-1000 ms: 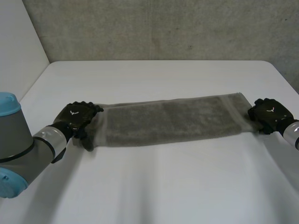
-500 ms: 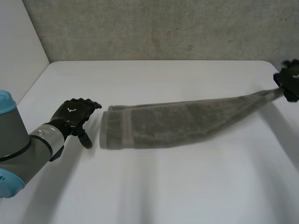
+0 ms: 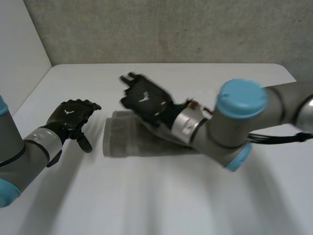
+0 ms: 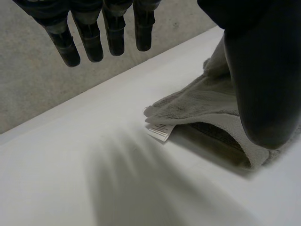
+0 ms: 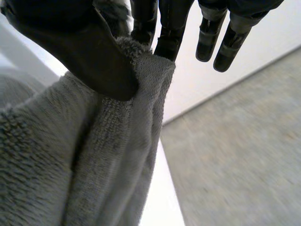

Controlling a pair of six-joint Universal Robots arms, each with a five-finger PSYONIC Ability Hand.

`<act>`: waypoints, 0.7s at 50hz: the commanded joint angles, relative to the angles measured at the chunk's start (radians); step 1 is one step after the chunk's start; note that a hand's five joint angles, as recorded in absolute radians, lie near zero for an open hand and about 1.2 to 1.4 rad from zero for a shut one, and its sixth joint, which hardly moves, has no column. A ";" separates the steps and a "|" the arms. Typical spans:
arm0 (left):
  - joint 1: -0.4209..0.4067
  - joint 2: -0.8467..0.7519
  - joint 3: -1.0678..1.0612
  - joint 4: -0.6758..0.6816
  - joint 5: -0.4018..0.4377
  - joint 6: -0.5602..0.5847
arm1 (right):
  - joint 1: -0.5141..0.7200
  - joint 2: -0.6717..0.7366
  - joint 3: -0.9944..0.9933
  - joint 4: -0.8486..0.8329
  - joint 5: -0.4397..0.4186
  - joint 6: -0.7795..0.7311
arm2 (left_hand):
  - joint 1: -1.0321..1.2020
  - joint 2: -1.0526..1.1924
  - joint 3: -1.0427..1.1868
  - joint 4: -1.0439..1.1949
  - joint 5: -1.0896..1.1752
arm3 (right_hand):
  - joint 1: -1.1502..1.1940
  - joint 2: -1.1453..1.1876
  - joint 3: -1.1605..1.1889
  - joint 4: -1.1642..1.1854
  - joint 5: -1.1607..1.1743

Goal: Fold the towel.

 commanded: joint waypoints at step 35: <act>-0.206 -0.015 0.161 0.004 0.009 -0.344 | -0.083 -0.083 0.080 0.267 0.216 0.233 | -0.105 -0.061 -0.043 -0.050 -0.051 | -1.104 -1.101 -0.021 -0.060 -1.137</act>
